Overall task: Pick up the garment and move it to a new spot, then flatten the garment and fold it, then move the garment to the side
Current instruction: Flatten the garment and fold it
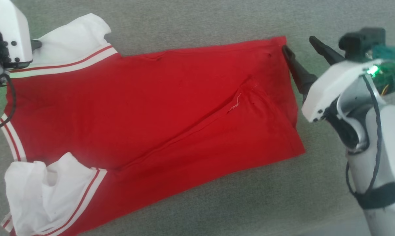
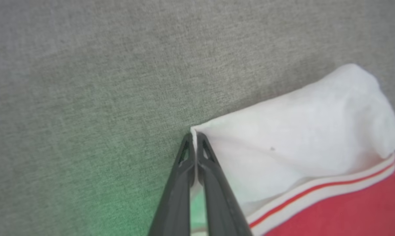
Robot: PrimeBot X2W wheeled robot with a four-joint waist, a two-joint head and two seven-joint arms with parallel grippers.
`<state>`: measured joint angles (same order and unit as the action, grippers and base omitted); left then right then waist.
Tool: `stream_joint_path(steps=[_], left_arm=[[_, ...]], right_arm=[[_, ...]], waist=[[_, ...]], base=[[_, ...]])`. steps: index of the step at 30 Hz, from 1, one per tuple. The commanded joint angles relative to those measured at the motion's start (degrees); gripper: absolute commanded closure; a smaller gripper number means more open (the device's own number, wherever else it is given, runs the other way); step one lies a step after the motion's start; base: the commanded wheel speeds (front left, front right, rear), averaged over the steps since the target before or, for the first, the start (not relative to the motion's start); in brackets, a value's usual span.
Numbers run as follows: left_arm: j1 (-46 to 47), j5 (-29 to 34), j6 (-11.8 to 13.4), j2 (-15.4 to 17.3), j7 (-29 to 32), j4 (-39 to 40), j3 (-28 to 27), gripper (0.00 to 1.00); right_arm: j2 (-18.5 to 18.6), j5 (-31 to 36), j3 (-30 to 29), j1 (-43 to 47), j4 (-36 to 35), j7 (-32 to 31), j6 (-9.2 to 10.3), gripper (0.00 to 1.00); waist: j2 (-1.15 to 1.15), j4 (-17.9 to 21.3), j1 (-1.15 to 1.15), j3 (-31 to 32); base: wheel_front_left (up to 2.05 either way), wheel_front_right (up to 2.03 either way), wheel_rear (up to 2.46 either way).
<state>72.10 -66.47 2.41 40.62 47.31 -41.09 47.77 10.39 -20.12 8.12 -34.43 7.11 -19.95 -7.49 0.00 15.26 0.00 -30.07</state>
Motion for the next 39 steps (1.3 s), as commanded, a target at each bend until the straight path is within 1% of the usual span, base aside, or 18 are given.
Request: stream_joint_path(steps=[1,3,4,6,7,9,11,13,15,16,17,18,20,23,30,33,35,39], left_arm=[[-2.7,0.6,-0.7,-1.9,0.7,-0.8,1.7,1.00],[-2.3,0.6,-1.2,-2.7,0.2,-1.2,1.7,1.00],[-2.0,0.8,-1.5,-3.0,-0.1,-1.5,1.8,1.00],[-1.6,0.8,-2.0,-3.8,-0.7,-2.0,1.7,1.00],[-1.1,1.0,-2.5,-4.5,-1.3,-2.7,1.8,1.00],[-0.5,1.1,-3.0,-5.3,-1.9,-3.3,1.9,1.00],[-0.2,1.4,-3.6,-5.9,-2.6,-4.0,1.9,1.00],[0.4,1.6,-4.1,-6.6,-3.5,-4.7,1.9,1.00],[0.7,1.2,-4.6,-7.3,-4.7,-5.5,1.7,1.00],[1.0,1.4,-5.0,-7.5,-5.2,-5.8,1.7,1.00],[1.0,1.4,-5.0,-7.5,-5.2,-5.8,1.7,1.00],[1.3,1.5,-5.2,-7.8,-5.6,-6.3,1.7,1.00],[1.9,1.8,-5.9,-8.2,-6.5,-7.0,1.7,1.00],[3.0,1.8,-6.8,-8.8,-7.4,-7.4,1.6,1.00],[3.9,2.2,-7.8,-9.4,-6.1,-4.8,2.7,1.00],[2.5,2.6,-7.0,-8.6,-5.2,-1.8,3.4,1.00],[1.4,2.7,-6.0,-7.8,-4.5,1.1,3.6,1.00],[-1.4,2.5,-2.8,-5.2,-3.0,9.4,4.0,1.00]], right_arm=[[0.3,0.0,0.2,-1.8,0.9,-1.7,-0.01,0.00],[0.4,-0.5,0.1,-4.1,3.5,-5.6,-0.01,0.00],[1.3,0.5,0.4,-5.3,4.7,-7.4,0.00,0.00],[0.5,-0.6,0.6,-7.4,7.5,-11.4,0.00,0.00],[1.3,0.7,0.8,-9.7,10.2,-15.5,0.02,0.00],[0.7,0.2,1.3,-11.4,12.6,-19.5,0.00,0.00],[0.1,-0.6,1.5,-12.9,14.5,-22.6,0.00,0.00],[0.6,0.5,1.8,-13.8,16.3,-24.9,0.00,0.00],[0.0,-0.4,2.2,-14.3,17.4,-26.5,-0.02,0.00],[0.0,-0.3,2.3,-14.6,17.8,-26.8,-0.01,0.77],[0.0,-0.3,2.3,-14.6,17.8,-26.8,-0.01,0.77],[0.1,-0.5,2.8,-14.7,18.1,-27.6,-0.01,1.00],[1.0,-0.7,2.7,-14.6,18.1,-27.3,0.00,1.00],[2.0,-0.7,1.9,-14.3,16.9,-25.2,0.00,1.00],[4.5,-1.9,1.6,-11.1,13.2,-20.7,0.00,1.00],[5.9,-3.0,1.3,-9.0,10.6,-19.3,0.00,1.00],[7.0,-3.5,1.0,-7.4,8.7,-18.8,0.00,1.00],[8.9,-4.3,-0.3,-3.6,4.8,-19.6,0.00,1.00]], waist=[[0.00,-0.5,0.00,0.1],[0.00,-1.2,0.00,0.1],[0.00,-1.6,0.00,0.1],[0.00,-2.2,0.00,0.1],[0.00,-3.0,0.00,0.1],[0.00,-3.6,0.00,0.1],[0.00,-4.1,0.00,0.1],[0.00,-4.7,0.00,0.0],[0.00,-5.1,0.00,0.1],[0.00,-5.3,0.00,0.1],[0.00,-5.3,0.00,0.1],[0.00,-5.6,0.00,0.2],[0.00,-6.1,0.00,0.5],[0.00,-7.0,0.00,1.2],[0.00,-9.5,0.00,4.4],[0.00,-10.6,0.00,6.0],[0.00,-11.3,0.00,7.0],[0.00,-12.5,0.00,8.8]], base=[[0.00,0.00,0.00],[0.00,0.00,0.00],[0.00,0.00,0.00],[0.00,0.00,0.00],[0.00,0.00,0.00],[0.00,0.00,0.00],[0.00,0.00,0.00],[0.00,0.00,0.00],[0.00,0.00,0.00],[0.00,0.00,0.00],[0.00,0.00,0.00],[0.00,0.00,0.00],[0.00,0.00,0.00],[0.00,0.00,0.00],[0.00,0.00,0.00],[0.00,0.00,0.00],[0.00,0.00,0.00],[0.00,0.00,0.00]])
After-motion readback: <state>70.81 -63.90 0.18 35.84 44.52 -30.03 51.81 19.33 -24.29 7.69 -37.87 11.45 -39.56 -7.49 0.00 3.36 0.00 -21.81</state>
